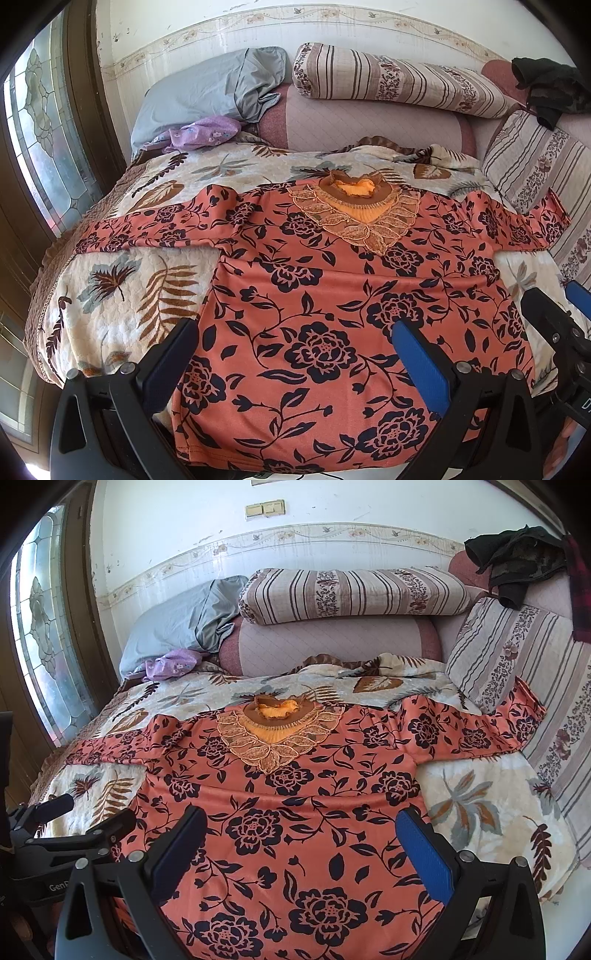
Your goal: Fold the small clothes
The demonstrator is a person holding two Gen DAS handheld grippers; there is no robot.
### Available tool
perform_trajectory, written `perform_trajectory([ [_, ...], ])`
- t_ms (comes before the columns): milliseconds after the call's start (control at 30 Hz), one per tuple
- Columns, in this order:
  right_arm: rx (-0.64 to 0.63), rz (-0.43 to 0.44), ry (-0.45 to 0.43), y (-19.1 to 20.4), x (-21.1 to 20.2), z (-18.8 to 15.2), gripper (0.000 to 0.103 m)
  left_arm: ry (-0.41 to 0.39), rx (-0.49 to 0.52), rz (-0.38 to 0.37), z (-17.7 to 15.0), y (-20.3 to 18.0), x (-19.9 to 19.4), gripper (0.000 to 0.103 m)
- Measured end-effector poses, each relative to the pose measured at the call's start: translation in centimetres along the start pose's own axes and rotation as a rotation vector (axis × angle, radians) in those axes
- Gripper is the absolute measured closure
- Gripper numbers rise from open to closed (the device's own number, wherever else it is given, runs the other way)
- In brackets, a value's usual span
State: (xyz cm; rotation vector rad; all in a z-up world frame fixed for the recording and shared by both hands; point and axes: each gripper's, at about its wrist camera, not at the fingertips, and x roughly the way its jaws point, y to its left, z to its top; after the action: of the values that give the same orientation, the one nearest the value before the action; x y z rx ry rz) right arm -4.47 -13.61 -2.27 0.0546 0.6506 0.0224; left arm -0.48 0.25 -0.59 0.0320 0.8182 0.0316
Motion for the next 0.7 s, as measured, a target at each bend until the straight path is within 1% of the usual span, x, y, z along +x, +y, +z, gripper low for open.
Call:
perform_trajectory([
  [433, 0.003, 0.011, 0.005, -0.1, 0.8, 0.3, 0.0, 0.007, 0.011, 0.01, 0.2, -0.3, 0.8, 0.0],
  [533, 0.004, 0.02, 0.012, -0.4, 1.2, 0.2, 0.0, 0.016, 0.013, 0.0, 0.1, -0.5, 1.4, 0.0],
  [600, 0.031, 0.054, 0.033, -1.3, 1.8, 0.1, 0.0, 0.029, -0.001, -0.016, 0.0, -0.3, 2.3, 0.0],
  [667, 0.089, 0.113, 0.054, -3.5, 2.5, -0.1, 0.0, 0.057, -0.011, -0.011, -0.3, 0.1, 3.9, 0.0],
  [700, 0.127, 0.134, 0.062, -5.3, 2.9, -0.2, 0.0, 0.079, -0.012, -0.002, -0.5, 0.3, 5.1, 0.0],
])
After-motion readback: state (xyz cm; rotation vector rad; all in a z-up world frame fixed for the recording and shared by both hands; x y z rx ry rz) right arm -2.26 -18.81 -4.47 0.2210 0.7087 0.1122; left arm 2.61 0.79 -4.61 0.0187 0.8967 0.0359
